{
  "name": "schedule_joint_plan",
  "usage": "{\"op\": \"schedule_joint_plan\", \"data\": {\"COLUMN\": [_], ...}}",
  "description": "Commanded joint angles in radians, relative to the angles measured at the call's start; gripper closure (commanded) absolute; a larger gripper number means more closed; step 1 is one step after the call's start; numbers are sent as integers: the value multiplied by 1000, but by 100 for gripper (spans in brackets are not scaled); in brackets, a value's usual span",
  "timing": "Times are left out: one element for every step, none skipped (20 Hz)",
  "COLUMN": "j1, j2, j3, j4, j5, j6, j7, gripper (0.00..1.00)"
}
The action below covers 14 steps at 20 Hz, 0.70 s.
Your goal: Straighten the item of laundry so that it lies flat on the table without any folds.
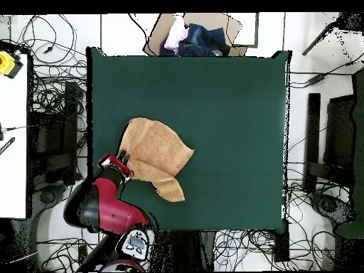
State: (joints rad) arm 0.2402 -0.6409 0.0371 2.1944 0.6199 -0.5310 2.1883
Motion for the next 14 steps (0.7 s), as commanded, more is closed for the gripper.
{"op": "schedule_joint_plan", "data": {"j1": [-21, -16, -9, 1, 13, 28, 34, 41, 39, 37, 46, 58, 61, 64], "j2": [16, 20, 22, 25, 29, 31, 33, 35, 36, 35, 33, 26, 21, 19], "j3": [108, 104, 97, 85, 71, 58, 53, 47, 50, 53, 47, 43, 46, 53], "j4": [-21, -26, -28, -32, -36, -38, -40, -42, -43, -44, -48, -48, -49, -48], "j5": [51, 59, 68, 78, 90, 106, 109, 111, 113, 120, 143, 169, 183, 188], "j6": [80, 79, 77, 70, 63, 56, 48, 41, 43, 57, 75, 85, 88, 88], "j7": [328, 320, 311, 297, 280, 266, 260, 253, 255, 254, 236, 231, 236, 245], "gripper": [100, 100, 100, 100, 100, 0, 0, 0, 0, 0, 0, 0, 0, 0]}}
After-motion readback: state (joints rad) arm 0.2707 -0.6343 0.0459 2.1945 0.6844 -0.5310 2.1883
